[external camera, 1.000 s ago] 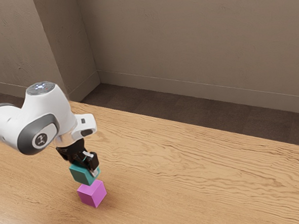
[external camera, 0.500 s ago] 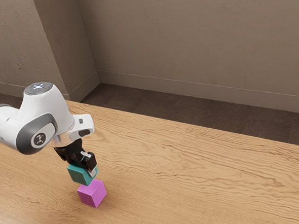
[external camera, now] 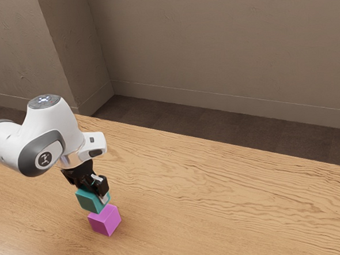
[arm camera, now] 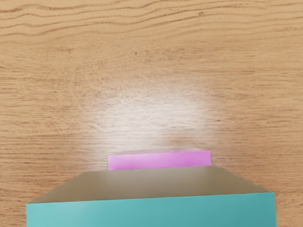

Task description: Pick up the blue block with one arm, and put the blue block on the pink block with one arm

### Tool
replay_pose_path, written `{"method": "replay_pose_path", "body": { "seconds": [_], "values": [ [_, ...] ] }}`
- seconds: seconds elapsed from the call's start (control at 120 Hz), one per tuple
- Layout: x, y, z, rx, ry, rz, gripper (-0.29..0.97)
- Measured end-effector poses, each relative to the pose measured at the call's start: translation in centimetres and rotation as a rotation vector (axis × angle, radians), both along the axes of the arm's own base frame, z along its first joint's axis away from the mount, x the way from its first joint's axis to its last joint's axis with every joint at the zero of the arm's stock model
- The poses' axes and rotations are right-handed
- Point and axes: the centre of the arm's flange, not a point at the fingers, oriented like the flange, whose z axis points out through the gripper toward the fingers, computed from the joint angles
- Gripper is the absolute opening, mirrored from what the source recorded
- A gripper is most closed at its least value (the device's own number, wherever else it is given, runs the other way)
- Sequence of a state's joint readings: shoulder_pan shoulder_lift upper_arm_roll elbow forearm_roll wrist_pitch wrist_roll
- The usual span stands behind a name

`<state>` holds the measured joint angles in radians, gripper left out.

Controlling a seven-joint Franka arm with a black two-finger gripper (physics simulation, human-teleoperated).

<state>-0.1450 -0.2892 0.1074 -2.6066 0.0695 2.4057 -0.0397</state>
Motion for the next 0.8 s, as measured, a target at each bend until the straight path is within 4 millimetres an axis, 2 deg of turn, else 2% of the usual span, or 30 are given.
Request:
{"method": "replay_pose_path", "body": {
  "seconds": [0.6,0.8],
  "values": [
    [0.14,-0.02,-0.37,0.000,0.004,-0.006,0.35],
    [0.14,-0.05,-0.36,-0.021,0.005,0.000,0.52]
  ]
}}
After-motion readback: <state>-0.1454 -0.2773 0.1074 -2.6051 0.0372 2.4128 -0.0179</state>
